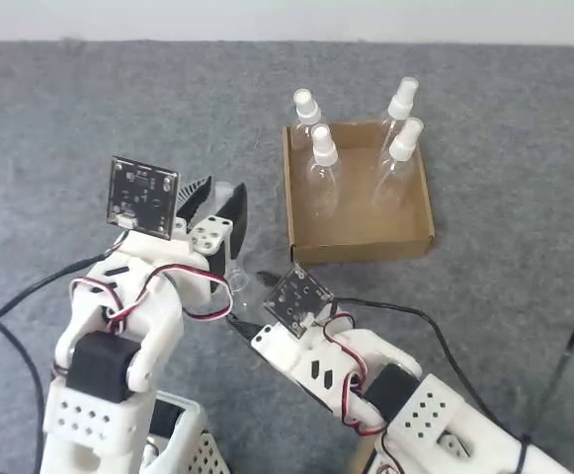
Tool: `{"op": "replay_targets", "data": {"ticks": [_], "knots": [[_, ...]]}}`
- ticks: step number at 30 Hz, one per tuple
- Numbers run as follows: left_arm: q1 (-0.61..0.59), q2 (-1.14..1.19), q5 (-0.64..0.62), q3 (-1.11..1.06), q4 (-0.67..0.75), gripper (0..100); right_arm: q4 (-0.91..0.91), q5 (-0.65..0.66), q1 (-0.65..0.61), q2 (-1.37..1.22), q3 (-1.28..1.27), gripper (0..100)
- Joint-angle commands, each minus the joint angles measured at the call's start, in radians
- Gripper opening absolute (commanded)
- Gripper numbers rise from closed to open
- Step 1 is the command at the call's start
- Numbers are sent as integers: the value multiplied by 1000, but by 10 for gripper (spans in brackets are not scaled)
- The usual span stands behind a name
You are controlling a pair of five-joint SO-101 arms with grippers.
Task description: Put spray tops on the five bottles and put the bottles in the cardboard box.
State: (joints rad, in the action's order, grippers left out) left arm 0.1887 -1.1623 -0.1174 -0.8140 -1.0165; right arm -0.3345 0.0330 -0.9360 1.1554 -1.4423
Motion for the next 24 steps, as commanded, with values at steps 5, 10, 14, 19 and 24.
{"op": "replay_targets", "data": {"ticks": [5,10,14,19,24], "knots": [[-5,0,8,77,-5,156,120,-9,15,33,-23,8],[-114,3,8,104,40,156,125,-9,15,33,-23,7],[-276,11,8,73,104,155,125,-9,15,33,-23,7],[-328,11,61,-16,160,155,127,-9,15,33,-23,7],[-325,11,91,-99,166,155,127,-9,15,33,-23,7]]}}
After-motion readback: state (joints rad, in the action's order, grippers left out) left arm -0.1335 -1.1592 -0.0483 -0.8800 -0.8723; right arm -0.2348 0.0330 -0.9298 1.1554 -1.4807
